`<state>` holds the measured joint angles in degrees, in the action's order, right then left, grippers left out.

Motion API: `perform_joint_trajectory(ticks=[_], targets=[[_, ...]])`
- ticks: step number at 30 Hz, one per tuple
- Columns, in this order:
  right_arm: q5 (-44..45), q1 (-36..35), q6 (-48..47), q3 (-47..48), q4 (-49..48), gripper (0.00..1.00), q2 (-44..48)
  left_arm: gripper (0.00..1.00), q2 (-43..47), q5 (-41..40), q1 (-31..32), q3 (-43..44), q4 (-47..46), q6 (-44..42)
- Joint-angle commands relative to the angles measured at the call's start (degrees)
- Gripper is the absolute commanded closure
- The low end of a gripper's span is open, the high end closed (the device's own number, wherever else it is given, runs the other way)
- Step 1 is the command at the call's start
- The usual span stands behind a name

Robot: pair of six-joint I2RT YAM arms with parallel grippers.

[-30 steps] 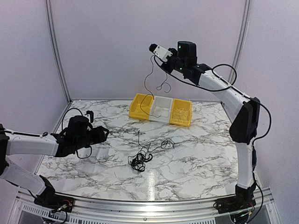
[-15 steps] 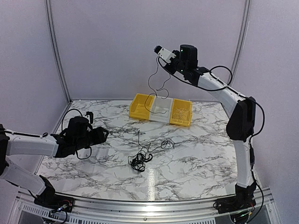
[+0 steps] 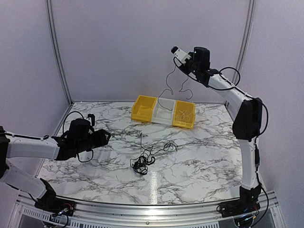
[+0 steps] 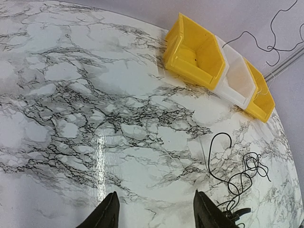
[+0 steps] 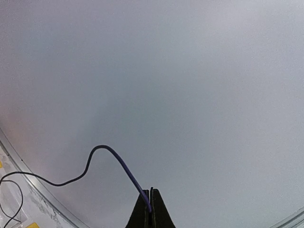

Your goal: Untangle the cables

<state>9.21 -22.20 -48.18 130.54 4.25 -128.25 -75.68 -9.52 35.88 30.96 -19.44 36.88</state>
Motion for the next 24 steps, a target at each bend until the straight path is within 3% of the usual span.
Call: perform_joint_trajectory(ticks=[1, 13, 24], targets=[[0.08, -0.57, 1.77, -0.16, -0.92, 1.00, 1.55, 0.45, -0.22, 0.72, -0.11, -0.61, -0.63, 0.44], [0.40, -5.40, 0.72, 3.21, -1.80, 1.00, -5.50, 0.45, 2.36, -0.44, -0.11, -3.02, -0.60, 0.40], [-1.46, -5.56, 8.34, -0.10, 1.96, 1.00, -8.46, 0.45, 2.03, -0.16, -0.11, -3.27, -0.60, 0.45]])
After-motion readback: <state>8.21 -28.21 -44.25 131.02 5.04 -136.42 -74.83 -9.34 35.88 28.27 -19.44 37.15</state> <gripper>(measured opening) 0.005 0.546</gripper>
